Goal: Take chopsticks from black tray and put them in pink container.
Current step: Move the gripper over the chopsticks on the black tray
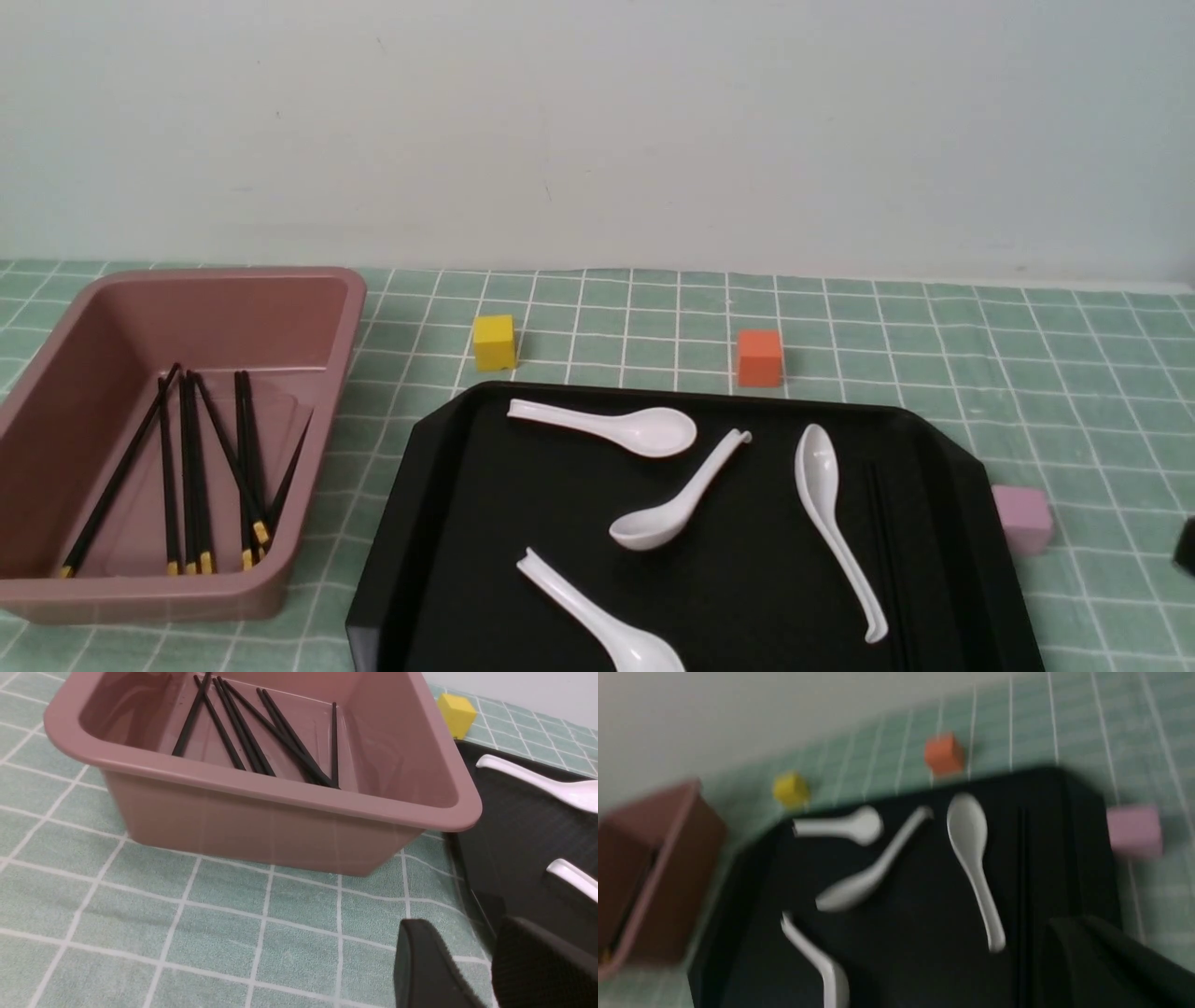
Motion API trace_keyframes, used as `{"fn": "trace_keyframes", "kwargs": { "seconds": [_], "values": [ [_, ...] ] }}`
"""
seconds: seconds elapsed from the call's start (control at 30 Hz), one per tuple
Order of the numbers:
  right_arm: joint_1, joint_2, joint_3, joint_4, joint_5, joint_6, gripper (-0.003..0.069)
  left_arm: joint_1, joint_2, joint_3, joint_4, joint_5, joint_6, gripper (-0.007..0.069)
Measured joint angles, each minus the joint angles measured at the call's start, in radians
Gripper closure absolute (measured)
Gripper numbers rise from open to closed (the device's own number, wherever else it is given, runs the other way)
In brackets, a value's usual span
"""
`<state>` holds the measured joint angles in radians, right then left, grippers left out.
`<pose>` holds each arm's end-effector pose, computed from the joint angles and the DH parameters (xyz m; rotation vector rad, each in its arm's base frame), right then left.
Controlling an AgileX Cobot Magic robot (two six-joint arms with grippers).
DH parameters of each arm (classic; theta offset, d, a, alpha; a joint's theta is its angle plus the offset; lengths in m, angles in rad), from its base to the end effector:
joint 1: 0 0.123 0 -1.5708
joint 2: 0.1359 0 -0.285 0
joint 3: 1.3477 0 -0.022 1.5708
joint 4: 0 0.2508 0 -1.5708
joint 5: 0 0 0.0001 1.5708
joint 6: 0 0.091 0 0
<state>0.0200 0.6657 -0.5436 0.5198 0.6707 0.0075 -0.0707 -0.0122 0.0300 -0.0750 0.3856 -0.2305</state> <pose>0.1221 0.0306 0.2894 0.2788 2.2193 0.5938 0.0520 -0.0063 0.1692 -0.1976 1.8852 -0.2798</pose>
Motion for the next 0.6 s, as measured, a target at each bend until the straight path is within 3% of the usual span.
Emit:
{"fn": "trace_keyframes", "kwargs": {
  "seconds": [0.2,0.3,0.4,0.5,0.6],
  "values": [
    [0.001,0.300,-0.042,0.040,0.194,-0.080,0.0605,0.000,0.000,0.000,0.000,0.000,0.000,0.0386],
    [0.031,0.400,-0.043,0.083,0.203,-0.144,0.0563,0.000,0.000,0.000,0.000,0.000,0.000,0.0386],
    [0.122,0.508,-0.052,0.103,0.163,-0.169,0.0500,0.000,0.000,0.000,0.000,0.000,0.000,0.0386],
    [0.234,0.617,-0.103,0.037,0.114,-0.100,0.0459,0.000,0.000,0.000,0.000,0.000,0.000,0.0386],
    [0.311,0.713,-0.166,-0.107,0.082,0.063,0.0439,0.000,0.000,0.000,0.000,0.000,0.000,0.0386]
  ]
}}
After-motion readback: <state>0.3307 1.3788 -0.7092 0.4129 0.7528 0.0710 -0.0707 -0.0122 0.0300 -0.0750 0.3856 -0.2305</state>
